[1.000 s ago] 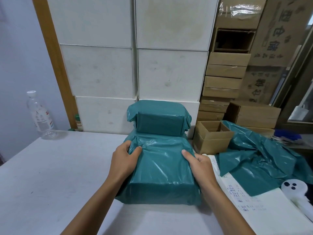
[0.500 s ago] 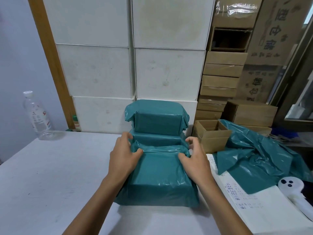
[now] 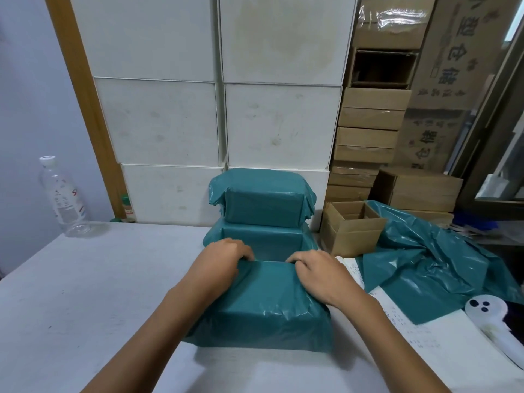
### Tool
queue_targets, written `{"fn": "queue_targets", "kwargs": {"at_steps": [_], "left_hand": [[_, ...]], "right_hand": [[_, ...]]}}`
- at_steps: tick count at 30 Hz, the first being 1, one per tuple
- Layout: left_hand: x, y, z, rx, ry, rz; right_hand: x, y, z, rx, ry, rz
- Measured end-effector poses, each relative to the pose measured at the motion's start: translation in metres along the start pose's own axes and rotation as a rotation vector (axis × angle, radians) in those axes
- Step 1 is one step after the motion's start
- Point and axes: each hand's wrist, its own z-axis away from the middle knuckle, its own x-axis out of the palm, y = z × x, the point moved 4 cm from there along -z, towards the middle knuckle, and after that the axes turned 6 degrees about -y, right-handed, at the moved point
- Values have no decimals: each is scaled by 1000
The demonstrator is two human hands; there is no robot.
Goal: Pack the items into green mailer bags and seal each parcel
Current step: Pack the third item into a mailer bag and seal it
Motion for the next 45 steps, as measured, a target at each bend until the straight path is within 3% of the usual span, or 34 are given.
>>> {"fn": "queue_targets", "kwargs": {"at_steps": [4,6,9,13,24,28,33,39,43,45], "left_hand": [[5,-15,10,-136,95,230],[7,-16,13,-148,110,280],[7,-18,12,-142,103,277],[8,-22,13,-144,98,344],[22,-30,30,-232,163,735],[36,-32,45,-282,150,907],[41,-32,56,-321,188,1006],[36,-36,60,-316,170,889],[18,-40,59,-278,250,502],[13,-32,57,-241,276,450]], "right_hand": [[22,28,14,94,-122,-459],[26,33,20,50,-59,-555],[15,32,17,-69,113,-421],[-1,21,9,-179,157,-203],[14,11,36,-49,99,-451],[32,15,40,-4,83,-707],[48,11,45,58,19,-1196],[59,12,43,124,39,-1418],[59,12,43,127,28,-1452],[58,12,43,127,32,-1456]]}}
